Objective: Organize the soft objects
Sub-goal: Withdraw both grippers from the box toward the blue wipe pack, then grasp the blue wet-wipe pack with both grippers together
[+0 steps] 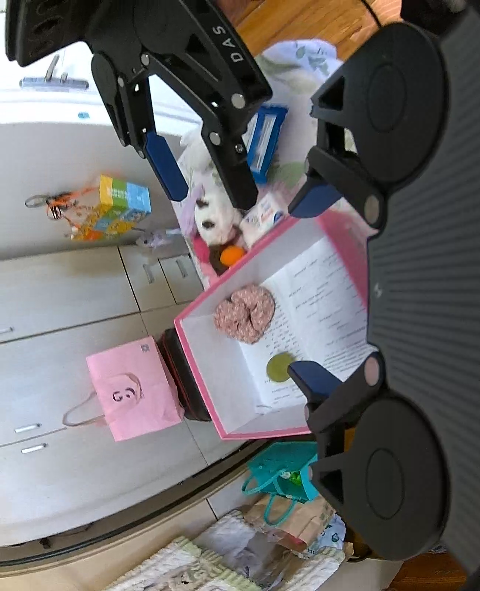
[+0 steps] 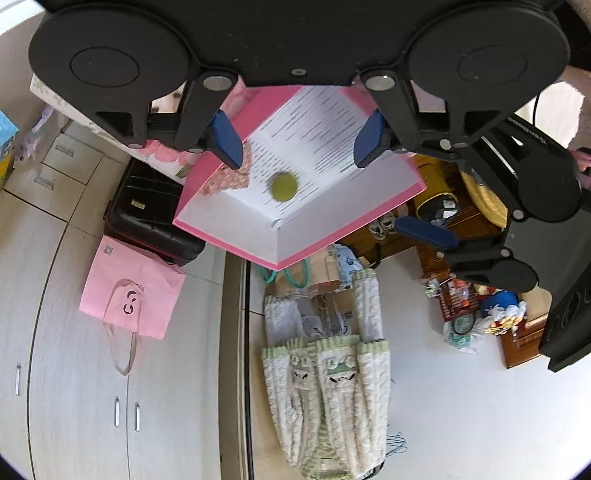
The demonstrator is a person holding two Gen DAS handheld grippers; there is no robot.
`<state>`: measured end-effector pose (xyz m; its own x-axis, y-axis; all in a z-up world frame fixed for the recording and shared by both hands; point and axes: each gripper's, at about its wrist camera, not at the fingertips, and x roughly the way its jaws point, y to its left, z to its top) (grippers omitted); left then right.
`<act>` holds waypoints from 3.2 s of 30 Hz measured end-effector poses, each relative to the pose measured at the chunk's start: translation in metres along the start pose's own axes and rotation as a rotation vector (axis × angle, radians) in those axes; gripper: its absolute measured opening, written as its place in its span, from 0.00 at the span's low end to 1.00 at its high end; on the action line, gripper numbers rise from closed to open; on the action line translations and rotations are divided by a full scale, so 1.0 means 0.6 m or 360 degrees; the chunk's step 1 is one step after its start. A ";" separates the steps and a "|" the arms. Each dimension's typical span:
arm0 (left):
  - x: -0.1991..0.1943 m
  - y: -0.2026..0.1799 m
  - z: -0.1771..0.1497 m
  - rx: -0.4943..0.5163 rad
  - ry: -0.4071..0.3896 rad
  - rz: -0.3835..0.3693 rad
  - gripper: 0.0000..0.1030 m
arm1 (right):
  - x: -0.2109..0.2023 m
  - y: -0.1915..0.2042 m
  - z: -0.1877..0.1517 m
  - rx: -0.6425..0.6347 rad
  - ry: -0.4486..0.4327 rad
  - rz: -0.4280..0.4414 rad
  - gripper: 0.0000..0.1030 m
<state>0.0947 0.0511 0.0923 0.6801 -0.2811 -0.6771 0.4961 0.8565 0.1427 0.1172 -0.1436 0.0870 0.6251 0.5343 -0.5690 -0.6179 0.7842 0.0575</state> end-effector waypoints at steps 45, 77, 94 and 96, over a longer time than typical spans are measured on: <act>0.335 -0.241 0.013 -0.0126 -0.0046 -0.0544 0.92 | 0.037 -0.050 -0.375 0.0119 -0.0227 -0.0981 0.88; 0.425 -0.240 0.003 -0.0277 -0.0002 -0.0484 0.55 | 0.048 -0.106 -0.423 0.0498 -0.0291 -0.0913 0.73; 0.388 -0.268 -0.010 -0.0221 0.0023 -0.0486 0.50 | 0.051 -0.118 -0.408 0.0469 -0.0243 -0.0887 0.63; 0.379 -0.275 -0.009 -0.0172 0.0025 -0.0476 0.51 | 0.049 -0.117 -0.409 0.0464 -0.0254 -0.0886 0.60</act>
<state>0.1645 -0.1517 -0.0892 0.5041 -0.5212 -0.6887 0.6118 0.7783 -0.1413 0.0618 -0.2605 -0.1351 0.8916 0.0459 -0.4504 -0.0401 0.9989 0.0223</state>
